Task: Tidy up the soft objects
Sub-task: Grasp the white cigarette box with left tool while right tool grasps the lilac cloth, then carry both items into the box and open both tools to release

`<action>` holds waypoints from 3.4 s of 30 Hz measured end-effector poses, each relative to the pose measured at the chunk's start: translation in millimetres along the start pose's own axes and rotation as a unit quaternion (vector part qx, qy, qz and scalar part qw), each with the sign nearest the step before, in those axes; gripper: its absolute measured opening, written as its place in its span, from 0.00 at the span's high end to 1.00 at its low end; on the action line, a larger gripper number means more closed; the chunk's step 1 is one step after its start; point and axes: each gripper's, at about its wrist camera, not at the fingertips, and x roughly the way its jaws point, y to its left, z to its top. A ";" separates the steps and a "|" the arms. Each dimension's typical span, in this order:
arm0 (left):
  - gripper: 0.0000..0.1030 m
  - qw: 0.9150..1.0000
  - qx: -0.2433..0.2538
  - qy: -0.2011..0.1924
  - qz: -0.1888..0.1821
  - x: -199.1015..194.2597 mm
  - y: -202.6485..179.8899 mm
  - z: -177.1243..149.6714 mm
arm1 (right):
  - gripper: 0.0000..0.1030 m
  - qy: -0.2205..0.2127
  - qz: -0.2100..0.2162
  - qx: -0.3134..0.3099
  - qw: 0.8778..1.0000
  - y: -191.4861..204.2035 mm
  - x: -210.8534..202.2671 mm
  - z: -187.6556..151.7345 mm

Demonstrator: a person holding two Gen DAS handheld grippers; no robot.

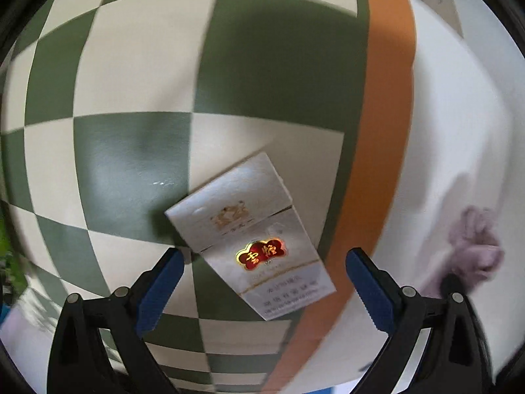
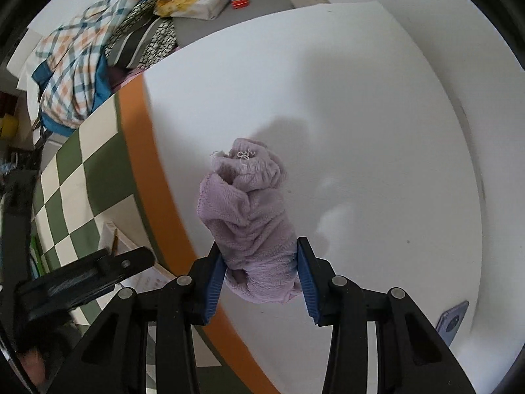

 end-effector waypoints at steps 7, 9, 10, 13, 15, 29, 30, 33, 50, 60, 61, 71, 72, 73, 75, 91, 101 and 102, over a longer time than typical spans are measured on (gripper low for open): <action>0.26 0.993 0.069 -0.068 0.064 -5.3 -24.4 -16.6 | 0.57 0.000 -0.003 0.011 1.000 -16.2 2.2 -8.8; 0.42 0.991 0.086 -0.083 0.068 -11.1 -26.9 -20.0 | 0.57 -0.001 -0.006 0.008 1.000 -13.1 3.5 -11.1; 0.43 0.990 0.089 -0.085 0.068 -10.9 -25.9 -20.6 | 0.57 -0.002 -0.008 0.005 1.000 -12.7 4.1 -12.0; 0.44 0.989 0.088 -0.098 0.068 -13.6 -16.5 -25.9 | 0.57 -0.005 -0.011 0.001 1.000 -5.0 3.6 -13.9; 0.45 0.989 0.092 -0.100 0.065 -14.0 -13.0 -31.0 | 0.57 -0.007 -0.009 0.001 1.000 5.6 5.1 -10.7; 0.46 0.973 0.109 -0.200 -0.041 -128.6 80.3 -104.2 | 0.57 -0.054 0.037 -0.050 0.997 65.2 -77.2 -68.1; 0.46 0.970 0.109 -0.216 -0.037 -145.8 90.5 -107.0 | 0.57 -0.056 0.044 -0.058 0.996 76.7 -83.7 -77.2; 0.46 0.961 0.105 -0.253 -0.035 -177.2 144.0 -118.7 | 0.57 -0.062 0.071 -0.076 0.993 108.2 -100.6 -105.1; 0.46 0.965 0.039 -0.253 -0.059 -216.9 410.2 -144.1 | 0.57 -0.028 0.191 -0.180 0.964 374.2 -135.4 -261.1; 0.46 0.978 0.005 -0.156 -0.135 -177.4 460.1 -95.3 | 0.57 -0.018 0.159 -0.190 0.969 443.4 -104.3 -277.6; 0.46 0.978 0.006 -0.146 -0.146 -173.5 460.3 -91.7 | 0.57 -0.017 0.157 -0.187 0.970 443.5 -101.4 -274.8; 0.45 0.981 -0.004 -0.098 -0.167 -159.2 452.9 -76.3 | 0.55 -0.003 0.139 -0.164 0.977 444.7 -77.6 -258.6; 0.45 0.982 -0.003 -0.103 -0.160 -160.9 453.4 -77.4 | 0.54 -0.003 0.137 -0.164 0.977 444.6 -76.2 -257.7; 0.45 0.982 -0.002 -0.107 -0.158 -162.5 453.6 -78.6 | 0.53 -0.003 0.134 -0.164 0.977 444.4 -75.7 -257.5; 0.30 0.983 0.001 -0.111 -0.148 -163.9 454.5 -80.4 | 0.48 -0.003 0.129 -0.166 0.978 444.8 -75.6 -257.7; 0.06 0.972 0.008 -0.234 -0.002 -201.9 474.5 -127.6 | 0.34 -0.044 0.081 -0.194 0.977 442.4 -101.6 -268.8; 0.01 0.952 -0.018 -0.304 0.043 -216.9 497.5 -153.9 | 0.21 -0.062 0.058 -0.209 0.974 442.3 -109.4 -284.0; 0.01 0.951 -0.018 -0.305 0.046 -216.8 498.2 -154.7 | 0.20 -0.066 0.054 -0.210 0.974 442.8 -110.9 -285.2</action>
